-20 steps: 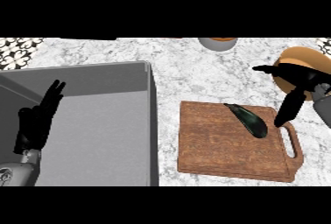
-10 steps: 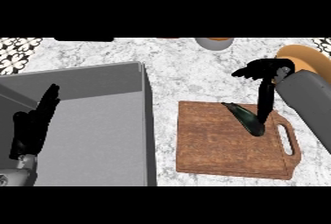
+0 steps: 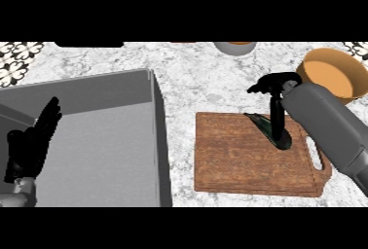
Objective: Pick the eggplant from the cutting board and place it in the pot
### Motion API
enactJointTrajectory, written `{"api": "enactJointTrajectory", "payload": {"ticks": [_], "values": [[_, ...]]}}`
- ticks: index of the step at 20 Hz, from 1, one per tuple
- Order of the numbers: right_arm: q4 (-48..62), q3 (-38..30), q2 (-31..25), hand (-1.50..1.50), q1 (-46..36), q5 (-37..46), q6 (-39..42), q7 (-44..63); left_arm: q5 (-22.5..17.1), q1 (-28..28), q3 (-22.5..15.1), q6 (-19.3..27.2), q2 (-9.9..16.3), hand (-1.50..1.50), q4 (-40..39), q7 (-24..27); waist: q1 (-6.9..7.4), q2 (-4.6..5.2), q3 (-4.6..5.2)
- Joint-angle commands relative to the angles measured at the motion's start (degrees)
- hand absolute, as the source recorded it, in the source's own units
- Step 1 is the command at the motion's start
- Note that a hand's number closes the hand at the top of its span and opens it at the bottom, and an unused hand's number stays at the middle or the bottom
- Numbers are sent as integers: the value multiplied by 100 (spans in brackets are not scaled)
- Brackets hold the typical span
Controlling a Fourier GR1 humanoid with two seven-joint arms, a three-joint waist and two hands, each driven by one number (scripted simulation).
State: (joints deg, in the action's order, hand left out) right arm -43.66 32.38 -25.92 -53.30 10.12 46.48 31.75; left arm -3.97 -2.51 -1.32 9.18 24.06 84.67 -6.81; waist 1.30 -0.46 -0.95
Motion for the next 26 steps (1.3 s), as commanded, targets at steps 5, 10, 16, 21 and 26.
{"api": "enactJointTrajectory", "payload": {"ticks": [5, 10, 16, 21, 26], "values": [[778, -51, 184, -150, -215, 640, 196, -399, 286, 59, 8, 0, -154, 0, -34, 64, -18, 79, 93], [776, -24, 384, -150, 85, 1022, -24, -507, 105, 409, 229, -251, 24, 0, 471, -148, -33, 54, 92], [979, -28, 636, -150, 322, 1494, -446, -773, 360, 586, 270, -217, -86, 0, 542, -81, -28, 56, 91], [1371, -323, 815, -150, 16, 1634, -220, -789, 425, 613, 213, -255, -213, 0, 718, -190, -26, 55, 92], [1077, -39, 752, 150, 536, 1995, -121, -1194, 512, 54, 323, -153, -251, 0, 224, -323, -112, 49, 94]]}}
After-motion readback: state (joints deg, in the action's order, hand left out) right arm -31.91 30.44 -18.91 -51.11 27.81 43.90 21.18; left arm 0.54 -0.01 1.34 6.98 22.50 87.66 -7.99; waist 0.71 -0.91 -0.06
